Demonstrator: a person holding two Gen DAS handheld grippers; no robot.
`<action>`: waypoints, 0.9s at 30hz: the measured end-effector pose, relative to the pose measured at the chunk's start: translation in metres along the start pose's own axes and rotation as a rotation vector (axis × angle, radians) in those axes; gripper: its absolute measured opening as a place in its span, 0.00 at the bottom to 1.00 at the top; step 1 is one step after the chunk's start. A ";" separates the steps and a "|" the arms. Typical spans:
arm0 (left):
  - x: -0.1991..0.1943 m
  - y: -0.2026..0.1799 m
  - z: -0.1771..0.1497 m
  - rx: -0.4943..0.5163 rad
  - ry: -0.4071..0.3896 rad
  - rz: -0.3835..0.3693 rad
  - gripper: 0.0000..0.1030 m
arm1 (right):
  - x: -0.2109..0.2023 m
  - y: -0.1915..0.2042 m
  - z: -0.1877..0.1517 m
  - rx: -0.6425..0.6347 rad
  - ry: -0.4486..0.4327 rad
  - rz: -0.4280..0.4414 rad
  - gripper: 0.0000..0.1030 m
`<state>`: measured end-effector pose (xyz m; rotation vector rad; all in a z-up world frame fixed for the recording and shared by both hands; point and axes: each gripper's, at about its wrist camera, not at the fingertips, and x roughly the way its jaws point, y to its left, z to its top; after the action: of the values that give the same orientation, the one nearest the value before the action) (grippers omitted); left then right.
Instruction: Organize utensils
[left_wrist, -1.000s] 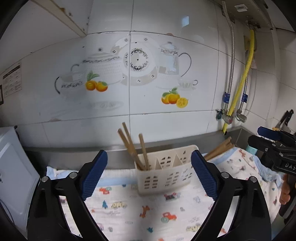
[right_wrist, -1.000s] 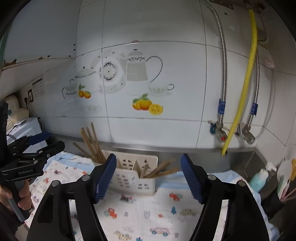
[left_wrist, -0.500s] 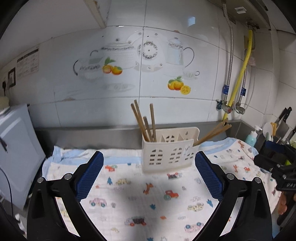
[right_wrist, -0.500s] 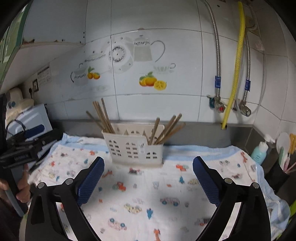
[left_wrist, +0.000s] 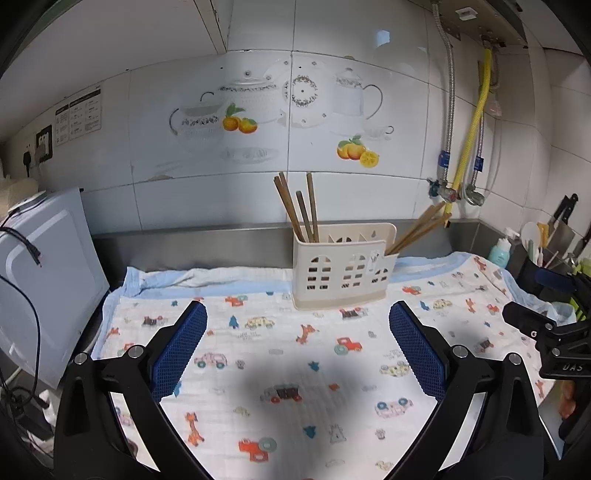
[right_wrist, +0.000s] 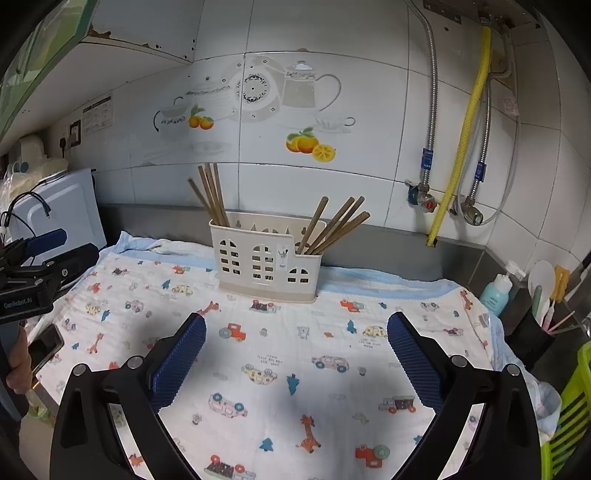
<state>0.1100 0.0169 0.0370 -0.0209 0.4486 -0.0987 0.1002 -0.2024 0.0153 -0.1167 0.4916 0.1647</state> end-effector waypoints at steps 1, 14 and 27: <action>-0.002 -0.001 -0.002 0.001 0.000 -0.002 0.95 | -0.002 0.001 -0.002 -0.001 0.001 0.000 0.93; -0.021 -0.010 -0.018 0.050 0.004 0.008 0.95 | -0.017 -0.003 -0.019 0.059 0.005 -0.001 0.93; -0.022 -0.008 -0.032 0.037 0.031 0.017 0.95 | -0.026 -0.006 -0.024 0.076 -0.001 0.009 0.93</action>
<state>0.0755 0.0115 0.0178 0.0211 0.4778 -0.0904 0.0674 -0.2152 0.0069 -0.0401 0.4964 0.1545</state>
